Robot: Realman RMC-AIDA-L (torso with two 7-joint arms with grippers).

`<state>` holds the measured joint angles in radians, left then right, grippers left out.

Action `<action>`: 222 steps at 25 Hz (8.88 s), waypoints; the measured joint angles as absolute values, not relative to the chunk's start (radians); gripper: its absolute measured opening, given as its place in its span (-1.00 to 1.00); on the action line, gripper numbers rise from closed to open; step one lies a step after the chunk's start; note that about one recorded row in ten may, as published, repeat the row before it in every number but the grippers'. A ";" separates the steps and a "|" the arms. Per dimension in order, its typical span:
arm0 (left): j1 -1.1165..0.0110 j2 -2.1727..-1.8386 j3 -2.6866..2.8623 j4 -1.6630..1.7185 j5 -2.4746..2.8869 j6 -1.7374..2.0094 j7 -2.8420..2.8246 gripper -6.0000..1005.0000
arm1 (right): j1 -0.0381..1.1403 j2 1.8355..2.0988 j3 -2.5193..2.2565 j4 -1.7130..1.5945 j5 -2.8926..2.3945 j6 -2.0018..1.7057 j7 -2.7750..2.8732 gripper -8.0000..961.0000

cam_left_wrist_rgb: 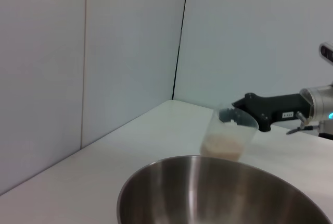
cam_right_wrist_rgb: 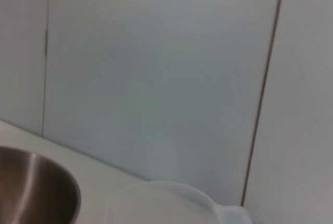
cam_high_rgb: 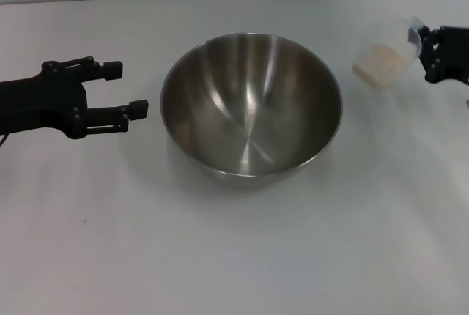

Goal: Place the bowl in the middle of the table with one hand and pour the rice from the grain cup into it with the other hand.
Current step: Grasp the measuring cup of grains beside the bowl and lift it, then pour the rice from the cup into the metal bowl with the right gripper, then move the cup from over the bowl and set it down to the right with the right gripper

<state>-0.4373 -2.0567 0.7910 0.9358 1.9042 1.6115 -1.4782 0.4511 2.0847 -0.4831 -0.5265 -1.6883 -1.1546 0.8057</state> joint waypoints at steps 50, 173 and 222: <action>-0.386 -2.063 0.785 0.934 1.863 1.646 -1.477 0.65 | 0.344 2.091 -1.292 -1.065 -1.402 -0.876 0.559 -0.96; -0.390 -2.063 0.784 0.935 1.837 1.631 -1.465 0.65 | 0.094 2.091 -1.829 -1.417 -1.146 -0.429 -0.449 -0.95; -0.409 -2.063 0.793 0.941 1.834 1.647 -1.465 0.65 | 0.069 2.077 -1.704 -0.970 0.064 -0.447 0.252 -0.95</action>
